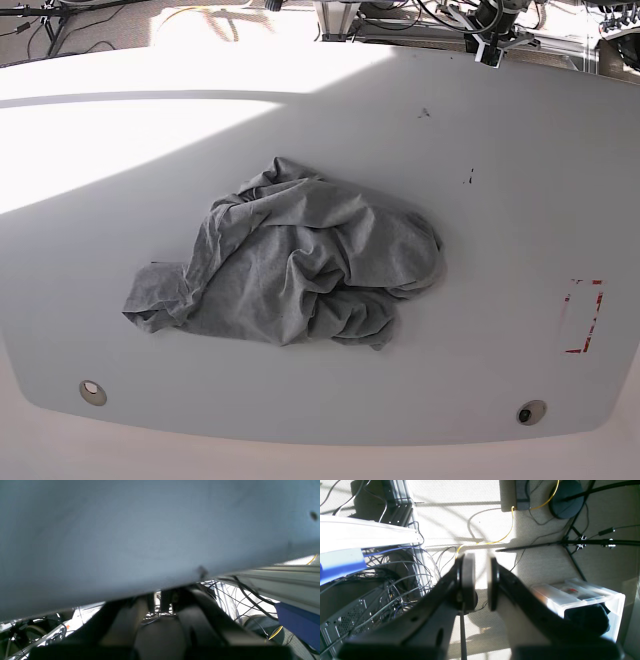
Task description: Fold the T-shirt properly
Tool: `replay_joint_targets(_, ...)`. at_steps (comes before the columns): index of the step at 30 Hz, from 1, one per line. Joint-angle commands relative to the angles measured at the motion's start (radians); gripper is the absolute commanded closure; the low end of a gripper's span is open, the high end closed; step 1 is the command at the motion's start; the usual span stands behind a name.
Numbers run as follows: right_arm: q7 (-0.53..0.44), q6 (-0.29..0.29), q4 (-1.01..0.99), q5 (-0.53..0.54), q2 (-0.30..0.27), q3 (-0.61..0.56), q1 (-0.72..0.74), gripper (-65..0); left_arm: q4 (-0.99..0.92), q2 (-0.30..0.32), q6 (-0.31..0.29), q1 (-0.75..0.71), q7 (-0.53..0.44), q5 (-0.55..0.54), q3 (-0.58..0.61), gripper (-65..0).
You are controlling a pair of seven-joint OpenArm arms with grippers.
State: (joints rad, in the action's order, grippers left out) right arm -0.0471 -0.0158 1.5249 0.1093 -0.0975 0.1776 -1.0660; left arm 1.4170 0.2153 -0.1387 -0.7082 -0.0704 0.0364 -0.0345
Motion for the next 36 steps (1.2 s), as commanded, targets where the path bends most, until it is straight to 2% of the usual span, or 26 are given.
replay_joint_targets(1,-0.009,0.002,0.026,0.004,-0.001,0.006,-0.015,-7.3,0.023,0.011,0.007,-0.005,-0.058,-0.005,-0.011,-1.5)
replay_joint_targets(2,-0.005,0.002,0.031,0.004,0.0,0.006,-0.015,-7.3,0.024,0.011,0.007,-0.008,-0.056,-0.006,-0.014,-1.5)
replay_joint_targets(3,0.002,-0.002,0.03,-0.004,0.012,-0.023,0.197,-7.9,-0.008,-0.001,0.007,-0.003,0.007,0.0,-0.008,-2.1)
replay_joint_targets(5,0.013,0.001,0.044,-0.009,0.014,-0.019,0.218,-7.8,-0.008,-0.001,0.007,-0.003,0.008,0.0,-0.008,-1.9)
replay_joint_targets(19,0.037,0.0,0.085,-0.009,0.014,-0.019,0.208,-7.8,0.0,-0.001,0.007,-0.011,0.008,-0.003,-0.009,-1.8)
replay_joint_targets(26,0.037,0.001,0.079,-0.003,0.014,-0.019,0.149,-7.8,-0.006,-0.001,0.006,-0.041,0.005,-0.005,-0.011,-1.8)
replay_joint_targets(32,0.028,0.007,0.009,-0.01,0.063,-0.016,0.082,-7.8,-0.018,-0.007,0.006,-0.106,0.001,-0.007,-0.023,-2.1)
replay_joint_targets(36,-0.004,0.007,-0.034,-0.012,0.068,-0.022,0.051,-7.8,-0.021,-0.009,0.006,-0.13,0.001,-0.01,-0.023,-1.9)
